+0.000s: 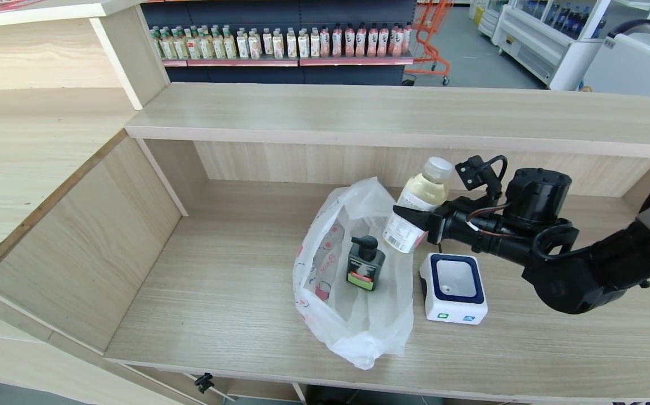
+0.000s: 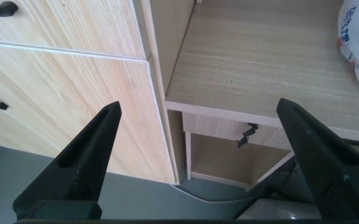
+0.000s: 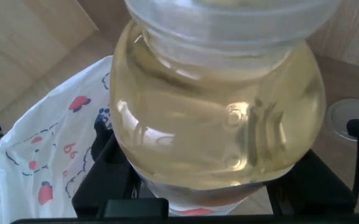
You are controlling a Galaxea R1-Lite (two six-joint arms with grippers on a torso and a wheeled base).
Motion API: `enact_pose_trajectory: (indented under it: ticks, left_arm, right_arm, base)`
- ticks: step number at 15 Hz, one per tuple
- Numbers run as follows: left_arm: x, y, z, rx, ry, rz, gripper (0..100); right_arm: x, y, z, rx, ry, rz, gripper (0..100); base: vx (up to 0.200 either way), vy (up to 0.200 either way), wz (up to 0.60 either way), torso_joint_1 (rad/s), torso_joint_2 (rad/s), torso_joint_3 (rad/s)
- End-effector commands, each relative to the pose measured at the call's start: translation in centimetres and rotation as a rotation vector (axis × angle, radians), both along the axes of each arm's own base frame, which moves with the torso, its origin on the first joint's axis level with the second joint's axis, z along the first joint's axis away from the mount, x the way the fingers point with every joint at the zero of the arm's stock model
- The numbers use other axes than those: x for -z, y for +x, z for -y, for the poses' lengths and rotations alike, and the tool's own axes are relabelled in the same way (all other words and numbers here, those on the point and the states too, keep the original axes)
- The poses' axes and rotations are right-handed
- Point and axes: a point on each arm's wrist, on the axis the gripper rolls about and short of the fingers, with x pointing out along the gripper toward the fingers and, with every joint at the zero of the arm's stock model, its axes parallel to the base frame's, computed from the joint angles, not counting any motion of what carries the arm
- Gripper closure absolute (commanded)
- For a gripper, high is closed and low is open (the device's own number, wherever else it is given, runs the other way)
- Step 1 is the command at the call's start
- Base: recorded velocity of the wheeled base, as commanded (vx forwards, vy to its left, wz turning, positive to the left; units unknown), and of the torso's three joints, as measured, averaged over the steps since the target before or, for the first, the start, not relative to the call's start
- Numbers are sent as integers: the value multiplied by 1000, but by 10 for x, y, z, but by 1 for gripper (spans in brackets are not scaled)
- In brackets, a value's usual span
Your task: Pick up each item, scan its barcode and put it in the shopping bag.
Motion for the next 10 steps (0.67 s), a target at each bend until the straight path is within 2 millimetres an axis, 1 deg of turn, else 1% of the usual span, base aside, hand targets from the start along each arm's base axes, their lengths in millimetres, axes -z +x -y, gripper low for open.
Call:
enact_pose_trajectory:
  ticks: [1,4,6,8,10]
  left_arm:
    - [0,0,0,1,0,0,0]
    - [0,0,0,-1,0,0,0]
    - [0,0,0,-1,0,0,0]
    - [0,0,0,-1,0,0,0]
    - [0,0,0,1,0,0,0]
  right_arm:
    - [18,14,-5,-1,-4,5,100]
    - [33,32,-11,-6,-15,14,100]
    - [38,42,-21,-19,-27,45,100]
    - [37,53,-32,-38,-27,89,100]
    - [35,59,-43,-59,-18,109,100]
  base:
    - [0,0,0,0,0,0]
    - [0,0,0,0,0,0]
    - [0,0,0,0,0,0]
    - [0,0,0,0,0,0]
    - [0,0,0,0,0,0]
